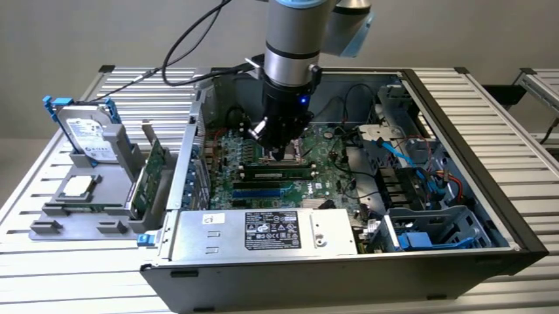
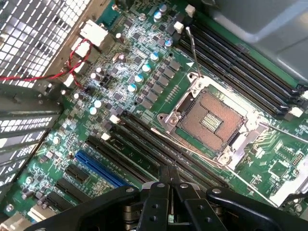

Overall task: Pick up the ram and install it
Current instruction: 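Press down the ram until it locks into place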

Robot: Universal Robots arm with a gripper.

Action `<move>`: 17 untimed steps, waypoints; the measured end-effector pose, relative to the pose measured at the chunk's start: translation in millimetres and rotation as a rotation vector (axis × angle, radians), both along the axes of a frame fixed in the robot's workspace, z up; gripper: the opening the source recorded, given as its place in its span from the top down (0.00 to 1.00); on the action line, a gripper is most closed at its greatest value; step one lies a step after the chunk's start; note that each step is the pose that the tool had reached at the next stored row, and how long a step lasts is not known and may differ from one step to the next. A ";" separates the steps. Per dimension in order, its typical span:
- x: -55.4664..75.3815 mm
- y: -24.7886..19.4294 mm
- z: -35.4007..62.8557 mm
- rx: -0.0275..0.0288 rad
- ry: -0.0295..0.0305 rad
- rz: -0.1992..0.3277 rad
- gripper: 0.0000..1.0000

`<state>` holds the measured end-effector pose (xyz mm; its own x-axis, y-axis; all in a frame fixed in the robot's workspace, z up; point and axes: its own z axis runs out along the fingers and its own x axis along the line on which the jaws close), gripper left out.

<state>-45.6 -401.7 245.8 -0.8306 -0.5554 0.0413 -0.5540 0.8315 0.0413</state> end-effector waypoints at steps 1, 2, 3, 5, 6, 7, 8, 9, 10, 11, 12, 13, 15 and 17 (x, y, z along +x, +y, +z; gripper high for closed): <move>0.0 0.0 0.0 -0.0001 0.0000 -0.015 0.89; 0.0 0.0 0.0 0.0000 -0.0001 -0.031 0.89; 0.0 0.0 0.0 0.0000 -0.0001 -0.047 0.89; 0.0 0.0 0.0 -0.0001 -0.0002 -0.078 0.89; 0.0 0.0 0.0 0.0000 -0.0003 -0.094 0.89; 0.0 0.0 0.0 0.0000 -0.0003 -0.109 0.89; 0.0 0.0 0.0 0.0000 -0.0004 -0.125 0.89; 0.0 0.0 0.0 0.0000 -0.0004 -0.140 0.89; 0.0 0.0 0.0 0.0000 -0.0004 -0.156 0.89; 0.0 0.0 0.0 0.0000 -0.0005 -0.172 0.89; 0.0 0.0 0.0 0.0000 -0.0006 -0.188 0.89; 0.0 0.0 0.0 0.0001 -0.0006 -0.203 0.89; 0.0 0.0 0.0 0.0000 -0.0007 -0.234 0.89; 0.0 0.0 0.0 0.0000 -0.0007 -0.264 0.89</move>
<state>-45.6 -401.7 245.8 -0.9467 -0.3195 0.0406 -0.3179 0.9472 0.0410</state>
